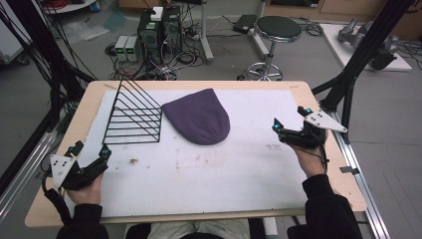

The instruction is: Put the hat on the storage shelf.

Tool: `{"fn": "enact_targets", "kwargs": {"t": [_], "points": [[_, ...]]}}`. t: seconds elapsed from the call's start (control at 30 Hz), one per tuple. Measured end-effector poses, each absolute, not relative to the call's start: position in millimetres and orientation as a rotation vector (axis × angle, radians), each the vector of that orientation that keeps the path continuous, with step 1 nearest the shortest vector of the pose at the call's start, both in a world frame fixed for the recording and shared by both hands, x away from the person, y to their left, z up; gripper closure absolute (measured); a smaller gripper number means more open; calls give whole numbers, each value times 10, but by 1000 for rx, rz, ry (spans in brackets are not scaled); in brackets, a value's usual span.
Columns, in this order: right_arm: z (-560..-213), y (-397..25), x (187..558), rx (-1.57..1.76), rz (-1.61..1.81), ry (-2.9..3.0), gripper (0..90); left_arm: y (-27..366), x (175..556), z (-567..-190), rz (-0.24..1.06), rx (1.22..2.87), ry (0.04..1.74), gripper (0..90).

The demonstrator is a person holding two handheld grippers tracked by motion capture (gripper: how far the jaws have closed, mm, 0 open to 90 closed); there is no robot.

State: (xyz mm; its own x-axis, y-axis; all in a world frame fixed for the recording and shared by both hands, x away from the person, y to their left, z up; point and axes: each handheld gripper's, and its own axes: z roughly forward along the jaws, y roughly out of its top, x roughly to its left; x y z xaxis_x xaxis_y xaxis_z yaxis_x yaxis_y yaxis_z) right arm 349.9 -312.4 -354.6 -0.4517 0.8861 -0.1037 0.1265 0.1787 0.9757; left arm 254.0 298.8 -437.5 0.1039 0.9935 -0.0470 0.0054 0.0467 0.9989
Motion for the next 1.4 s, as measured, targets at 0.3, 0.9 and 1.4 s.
{"fn": "enact_targets", "kwargs": {"t": [0.3,0.9,1.4], "points": [[-3554,-3044,3743,928,1364,1869,62,2987,2574,-4381,1087,1235,1154,185],[-3413,-2640,4239,618,1352,2253,62,2949,2504,-4383,1072,1267,1119,185],[-3436,-2349,4541,339,1234,2432,62,2934,2510,-4389,1071,1279,1111,185]]}}
